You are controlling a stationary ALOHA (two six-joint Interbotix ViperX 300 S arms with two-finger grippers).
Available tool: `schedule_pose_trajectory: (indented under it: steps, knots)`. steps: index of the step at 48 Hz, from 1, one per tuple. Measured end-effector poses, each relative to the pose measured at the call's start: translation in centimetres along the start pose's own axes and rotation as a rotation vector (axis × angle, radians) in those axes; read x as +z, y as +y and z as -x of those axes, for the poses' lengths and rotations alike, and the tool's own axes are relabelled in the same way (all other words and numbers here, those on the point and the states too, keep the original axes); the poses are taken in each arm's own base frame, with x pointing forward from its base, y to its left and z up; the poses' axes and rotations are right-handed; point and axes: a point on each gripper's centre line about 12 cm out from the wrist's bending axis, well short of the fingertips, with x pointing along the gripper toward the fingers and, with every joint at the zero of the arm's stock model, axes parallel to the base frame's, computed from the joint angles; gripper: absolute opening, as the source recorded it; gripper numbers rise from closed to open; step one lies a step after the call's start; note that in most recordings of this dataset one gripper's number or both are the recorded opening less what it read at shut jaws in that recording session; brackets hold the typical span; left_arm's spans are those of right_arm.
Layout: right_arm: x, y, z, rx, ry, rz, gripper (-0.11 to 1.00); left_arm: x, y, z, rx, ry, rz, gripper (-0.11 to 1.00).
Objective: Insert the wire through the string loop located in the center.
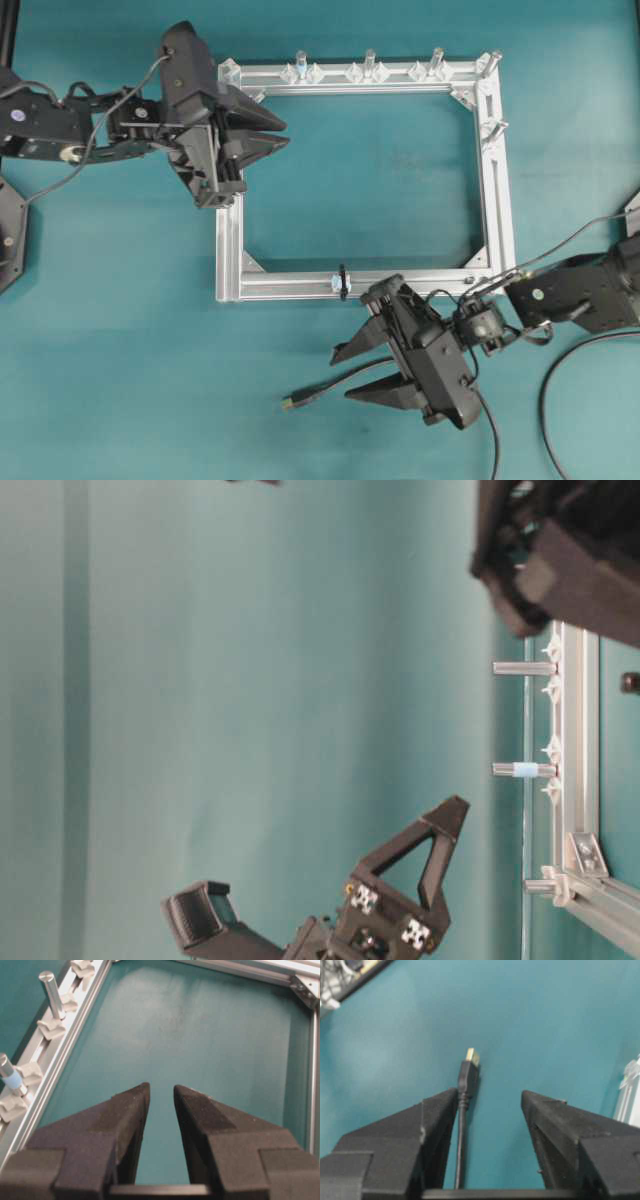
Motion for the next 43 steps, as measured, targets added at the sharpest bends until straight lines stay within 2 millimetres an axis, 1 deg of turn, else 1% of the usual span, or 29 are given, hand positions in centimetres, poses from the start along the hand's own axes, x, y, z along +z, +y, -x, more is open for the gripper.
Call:
schedule_pose_trajectory:
  steps: [10,19,43]
  knots:
    - [-1.0,0.0,-1.2,0.003,0.026,-0.002,0.58,-0.7,-0.7,0.9,-0.019,0.009,-0.01,0.31]
    - [-2.0,0.1,-2.1,0.008,0.052,-0.003,0.58,-1.1,-1.3,1.1,-0.036,0.018,-0.021,0.3]
    - [-4.1,0.5,-3.8,0.02,0.1,-0.008,0.58,-1.2,-1.4,1.1,-0.038,0.019,-0.021,0.3]
